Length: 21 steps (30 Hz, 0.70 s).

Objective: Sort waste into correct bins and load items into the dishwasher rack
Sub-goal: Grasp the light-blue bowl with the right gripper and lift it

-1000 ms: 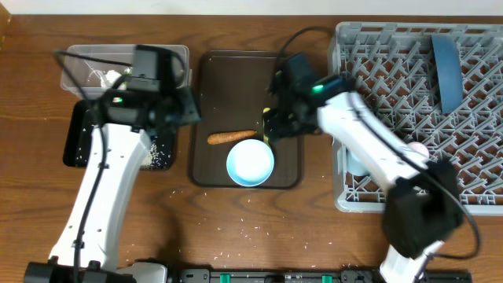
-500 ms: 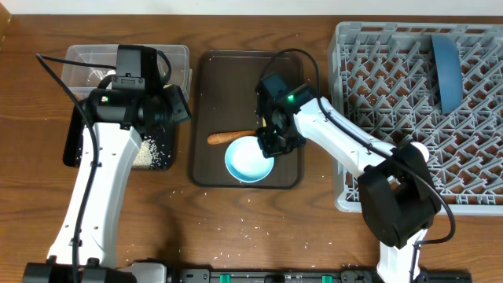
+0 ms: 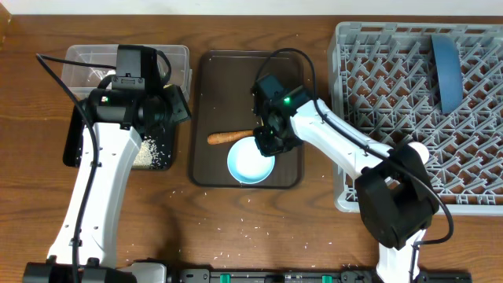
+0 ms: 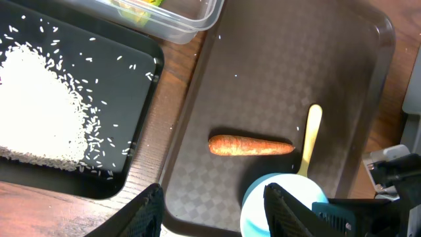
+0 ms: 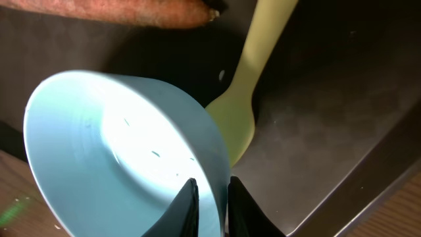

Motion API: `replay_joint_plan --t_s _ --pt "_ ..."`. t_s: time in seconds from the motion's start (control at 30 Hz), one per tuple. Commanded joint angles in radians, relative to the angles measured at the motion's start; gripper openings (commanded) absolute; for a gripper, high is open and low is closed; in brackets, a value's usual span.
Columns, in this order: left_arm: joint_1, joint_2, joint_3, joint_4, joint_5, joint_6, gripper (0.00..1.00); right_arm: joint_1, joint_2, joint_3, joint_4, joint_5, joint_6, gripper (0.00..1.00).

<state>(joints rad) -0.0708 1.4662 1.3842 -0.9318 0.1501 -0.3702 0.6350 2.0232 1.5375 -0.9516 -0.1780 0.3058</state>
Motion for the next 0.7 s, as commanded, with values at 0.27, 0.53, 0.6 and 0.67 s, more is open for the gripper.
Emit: replay_joint_plan --t_s 0.27,0.53,0.6,0.67 --pt "0.004 0.003 0.006 -0.002 -0.005 -0.008 0.52 0.015 0.023 0.002 0.007 0.08 0.005 0.01" --pt "0.004 0.003 0.006 -0.002 -0.005 -0.008 0.53 -0.098 -0.104 0.127 -0.022 0.288 0.005 0.01" --pt "0.004 0.003 0.006 -0.002 -0.005 -0.008 0.63 -0.134 -0.149 0.164 -0.017 0.418 0.005 0.01" --pt "0.004 0.003 0.006 -0.003 -0.005 -0.008 0.65 -0.169 -0.193 0.187 0.007 0.606 0.005 0.01"
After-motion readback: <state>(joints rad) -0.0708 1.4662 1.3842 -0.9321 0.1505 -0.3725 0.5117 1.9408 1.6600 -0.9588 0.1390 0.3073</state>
